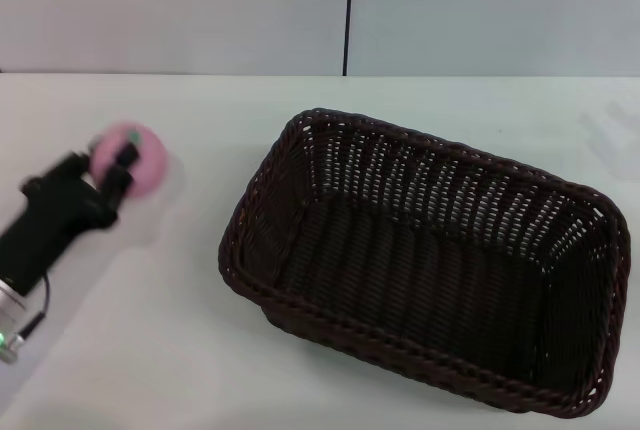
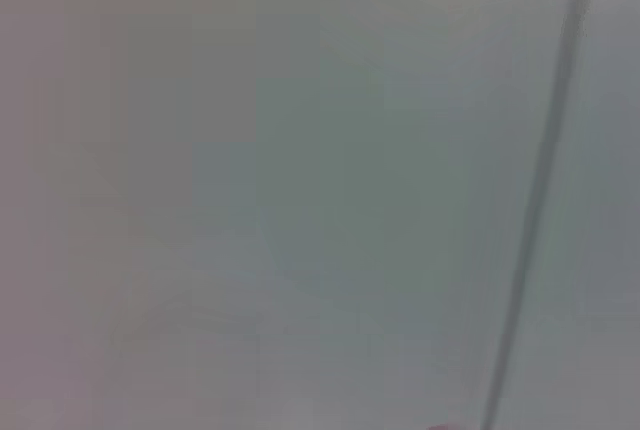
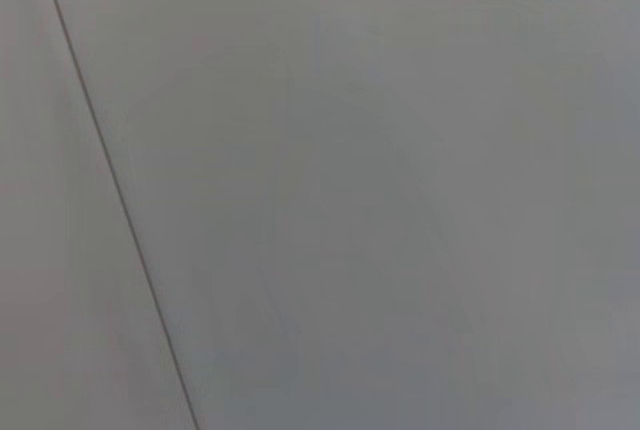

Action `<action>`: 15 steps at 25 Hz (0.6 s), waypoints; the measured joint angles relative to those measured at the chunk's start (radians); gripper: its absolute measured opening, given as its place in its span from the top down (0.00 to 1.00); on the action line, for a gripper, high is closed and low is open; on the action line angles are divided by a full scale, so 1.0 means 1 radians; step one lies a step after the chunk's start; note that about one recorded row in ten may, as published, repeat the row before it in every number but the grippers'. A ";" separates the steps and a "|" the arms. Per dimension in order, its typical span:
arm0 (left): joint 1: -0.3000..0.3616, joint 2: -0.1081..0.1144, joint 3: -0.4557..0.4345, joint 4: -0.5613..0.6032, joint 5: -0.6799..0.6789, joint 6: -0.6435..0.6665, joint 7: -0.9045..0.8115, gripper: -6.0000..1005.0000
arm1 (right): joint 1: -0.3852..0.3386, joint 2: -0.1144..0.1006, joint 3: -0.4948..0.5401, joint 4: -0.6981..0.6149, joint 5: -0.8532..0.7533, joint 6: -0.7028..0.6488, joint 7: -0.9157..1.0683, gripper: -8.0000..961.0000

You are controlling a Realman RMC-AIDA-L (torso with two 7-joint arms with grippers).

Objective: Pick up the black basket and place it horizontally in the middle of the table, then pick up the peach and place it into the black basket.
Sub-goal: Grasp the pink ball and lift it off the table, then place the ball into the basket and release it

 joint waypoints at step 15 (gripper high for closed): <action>-0.186 -0.003 0.324 0.079 0.010 0.221 -0.298 0.76 | 0.022 0.005 -0.010 0.013 -0.004 0.015 -0.003 0.47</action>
